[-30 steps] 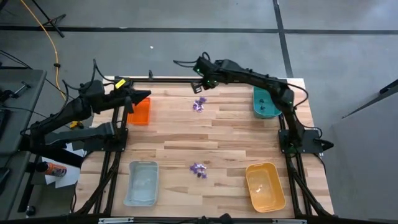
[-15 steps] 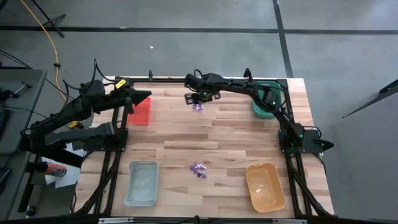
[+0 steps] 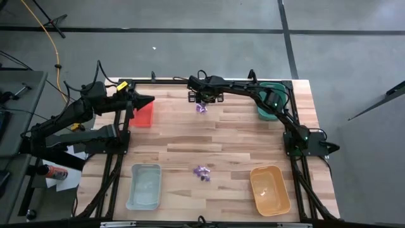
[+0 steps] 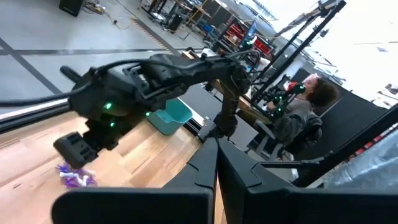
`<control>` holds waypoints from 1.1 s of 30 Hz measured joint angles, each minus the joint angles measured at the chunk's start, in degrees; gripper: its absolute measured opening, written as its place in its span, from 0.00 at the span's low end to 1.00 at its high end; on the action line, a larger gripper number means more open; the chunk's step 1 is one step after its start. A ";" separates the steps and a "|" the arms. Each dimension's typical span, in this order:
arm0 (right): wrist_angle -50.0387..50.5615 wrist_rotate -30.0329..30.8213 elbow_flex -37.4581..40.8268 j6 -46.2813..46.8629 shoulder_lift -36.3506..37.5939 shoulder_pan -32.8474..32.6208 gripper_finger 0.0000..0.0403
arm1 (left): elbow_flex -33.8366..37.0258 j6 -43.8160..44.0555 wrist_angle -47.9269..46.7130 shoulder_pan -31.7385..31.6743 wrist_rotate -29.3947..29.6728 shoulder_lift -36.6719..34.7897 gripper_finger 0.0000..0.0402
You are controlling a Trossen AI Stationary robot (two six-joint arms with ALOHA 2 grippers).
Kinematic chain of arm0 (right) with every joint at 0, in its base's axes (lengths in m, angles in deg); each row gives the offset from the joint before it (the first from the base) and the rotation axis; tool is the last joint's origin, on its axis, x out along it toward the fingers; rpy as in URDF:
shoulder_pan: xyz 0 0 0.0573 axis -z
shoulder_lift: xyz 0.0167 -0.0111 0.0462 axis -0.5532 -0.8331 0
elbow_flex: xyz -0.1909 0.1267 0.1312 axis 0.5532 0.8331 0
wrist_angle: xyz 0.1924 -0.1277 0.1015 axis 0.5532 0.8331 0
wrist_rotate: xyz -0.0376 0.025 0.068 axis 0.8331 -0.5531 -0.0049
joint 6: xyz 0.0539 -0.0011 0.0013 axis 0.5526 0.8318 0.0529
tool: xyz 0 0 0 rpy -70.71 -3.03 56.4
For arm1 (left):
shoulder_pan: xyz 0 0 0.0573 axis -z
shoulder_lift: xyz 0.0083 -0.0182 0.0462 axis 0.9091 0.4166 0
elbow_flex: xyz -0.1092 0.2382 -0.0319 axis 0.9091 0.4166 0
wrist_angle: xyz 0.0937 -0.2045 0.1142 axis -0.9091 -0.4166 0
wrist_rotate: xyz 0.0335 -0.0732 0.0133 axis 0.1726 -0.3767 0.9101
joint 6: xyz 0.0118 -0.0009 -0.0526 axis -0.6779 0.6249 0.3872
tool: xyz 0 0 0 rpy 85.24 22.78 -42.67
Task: Sort Halloween decoration
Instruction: Put the black skull toy into the green bin
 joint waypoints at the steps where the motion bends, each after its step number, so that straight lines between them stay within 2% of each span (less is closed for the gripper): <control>1: 0.21 -0.18 0.01 0.66 -0.45 0.00 0.41 | -0.01 0.00 0.00 0.00 -0.04 0.00 0.00; 7: -0.29 1.16 -0.01 3.74 -1.14 -0.15 0.41 | -0.01 0.02 0.00 0.00 -0.12 0.00 0.00; 25: 1.70 1.39 -0.01 3.09 -1.14 -0.42 0.41 | -0.04 0.00 -0.03 0.00 -0.12 0.00 0.00; 30: 7.68 0.95 -0.03 2.66 -2.50 -0.26 0.36 | -0.04 0.00 -0.04 0.00 -0.11 0.00 0.00; 33: 7.98 0.66 -0.20 1.73 -2.71 -0.32 0.33 | -0.04 0.00 -0.07 0.00 -0.10 0.00 0.00</control>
